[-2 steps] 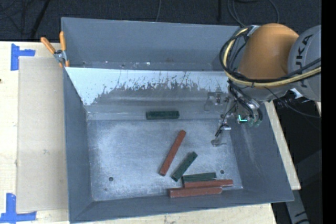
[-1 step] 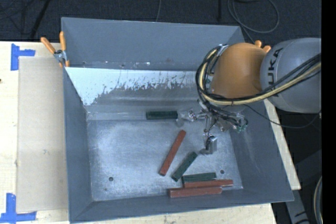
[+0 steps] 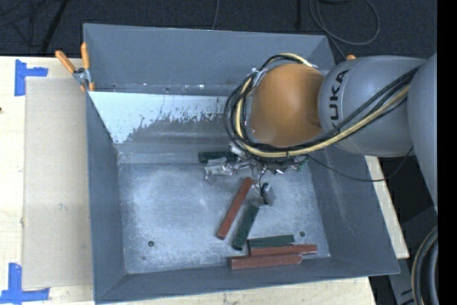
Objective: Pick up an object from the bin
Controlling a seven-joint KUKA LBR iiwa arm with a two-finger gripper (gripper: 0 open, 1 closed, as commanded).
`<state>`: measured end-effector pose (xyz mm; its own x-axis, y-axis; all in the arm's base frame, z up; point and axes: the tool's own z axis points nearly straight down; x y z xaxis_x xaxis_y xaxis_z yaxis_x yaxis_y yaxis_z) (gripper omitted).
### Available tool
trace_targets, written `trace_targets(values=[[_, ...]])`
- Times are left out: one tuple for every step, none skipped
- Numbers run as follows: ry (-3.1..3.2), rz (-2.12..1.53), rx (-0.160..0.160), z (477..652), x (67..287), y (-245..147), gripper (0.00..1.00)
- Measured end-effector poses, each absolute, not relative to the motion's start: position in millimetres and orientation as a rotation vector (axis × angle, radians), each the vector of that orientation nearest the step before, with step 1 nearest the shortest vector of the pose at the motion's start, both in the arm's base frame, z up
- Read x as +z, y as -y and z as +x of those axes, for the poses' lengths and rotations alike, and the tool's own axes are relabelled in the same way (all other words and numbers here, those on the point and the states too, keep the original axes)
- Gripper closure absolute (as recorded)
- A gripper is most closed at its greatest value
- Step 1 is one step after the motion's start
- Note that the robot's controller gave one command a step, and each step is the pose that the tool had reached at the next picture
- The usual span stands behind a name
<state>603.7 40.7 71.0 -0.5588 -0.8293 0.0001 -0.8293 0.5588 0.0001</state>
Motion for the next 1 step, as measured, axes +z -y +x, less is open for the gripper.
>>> trace_targets(values=[[2.783,1.471,0.001,605.2,72.4,-40.2,1.0]])
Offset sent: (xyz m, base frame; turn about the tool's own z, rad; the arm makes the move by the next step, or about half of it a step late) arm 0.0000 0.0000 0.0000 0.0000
